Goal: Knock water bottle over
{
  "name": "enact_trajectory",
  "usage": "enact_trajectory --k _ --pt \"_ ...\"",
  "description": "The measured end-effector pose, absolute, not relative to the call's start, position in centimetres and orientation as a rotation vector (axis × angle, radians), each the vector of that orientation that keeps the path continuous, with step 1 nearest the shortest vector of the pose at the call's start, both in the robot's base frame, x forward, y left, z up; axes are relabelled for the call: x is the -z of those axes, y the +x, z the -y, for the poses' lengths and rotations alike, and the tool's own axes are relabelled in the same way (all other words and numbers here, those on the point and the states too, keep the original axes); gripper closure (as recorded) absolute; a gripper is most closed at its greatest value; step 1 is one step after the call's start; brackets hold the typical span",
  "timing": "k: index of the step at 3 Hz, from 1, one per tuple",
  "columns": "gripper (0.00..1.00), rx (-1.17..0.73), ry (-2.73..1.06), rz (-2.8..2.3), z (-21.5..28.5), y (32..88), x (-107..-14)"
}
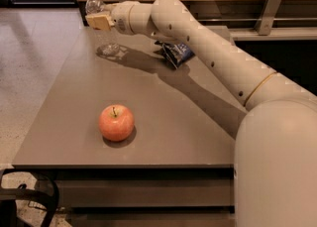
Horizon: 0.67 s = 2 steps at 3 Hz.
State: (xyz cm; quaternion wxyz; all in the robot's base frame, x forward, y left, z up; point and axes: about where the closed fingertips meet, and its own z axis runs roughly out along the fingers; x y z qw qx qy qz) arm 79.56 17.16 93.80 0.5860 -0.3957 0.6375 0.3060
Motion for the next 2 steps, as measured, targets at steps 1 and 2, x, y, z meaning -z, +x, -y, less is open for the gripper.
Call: enact_trajectory --k 1,2 --pt "0.94 -0.717 -0.925 -1.486 -17.45 79.48 -93.73" --pt "1.00 -0.719 -0.927 -1.485 -17.64 79.43 -93.69"
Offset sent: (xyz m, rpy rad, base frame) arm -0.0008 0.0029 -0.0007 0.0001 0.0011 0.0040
